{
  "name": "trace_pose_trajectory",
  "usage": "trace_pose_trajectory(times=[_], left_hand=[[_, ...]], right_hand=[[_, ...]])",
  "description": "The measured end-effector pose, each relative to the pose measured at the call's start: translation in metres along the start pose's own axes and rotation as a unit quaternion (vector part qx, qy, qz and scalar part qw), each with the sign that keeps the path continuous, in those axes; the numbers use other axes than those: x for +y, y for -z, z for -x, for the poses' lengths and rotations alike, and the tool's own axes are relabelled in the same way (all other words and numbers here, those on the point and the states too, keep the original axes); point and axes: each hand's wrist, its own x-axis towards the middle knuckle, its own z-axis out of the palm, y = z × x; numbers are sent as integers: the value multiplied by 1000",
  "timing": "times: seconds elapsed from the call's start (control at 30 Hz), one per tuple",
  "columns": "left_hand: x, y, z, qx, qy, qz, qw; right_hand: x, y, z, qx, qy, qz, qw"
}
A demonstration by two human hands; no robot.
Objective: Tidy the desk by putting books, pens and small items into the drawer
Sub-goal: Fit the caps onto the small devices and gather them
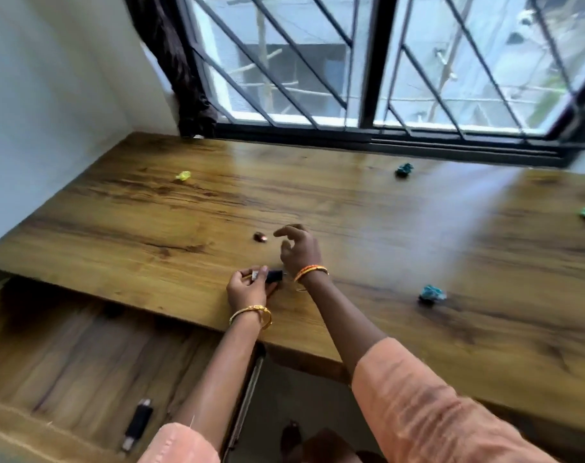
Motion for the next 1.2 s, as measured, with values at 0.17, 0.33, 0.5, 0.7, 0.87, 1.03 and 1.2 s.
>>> trace_pose_trajectory(times=[0.17,0.33,0.5,0.7,0.87,1.03,1.2], left_hand=[[-22,-36,45,-99,27,28,994],[-52,-74,93,-185,1,-10,983],[-65,-94,107,-188,-9,-27,982],[-66,-96,100,-179,0,-29,983],[-58,-96,107,-186,25,40,981],[-53,-100,105,-212,38,104,971],[-57,-100,109,-267,4,107,958]], right_hand=[[64,100,75,244,-34,73,966],[136,177,129,243,-131,147,950],[144,169,131,162,-82,168,969],[130,159,116,179,-60,132,973],[129,174,120,225,-136,-90,961],[131,194,134,145,-198,-381,891],[133,194,138,115,-189,-432,874]])
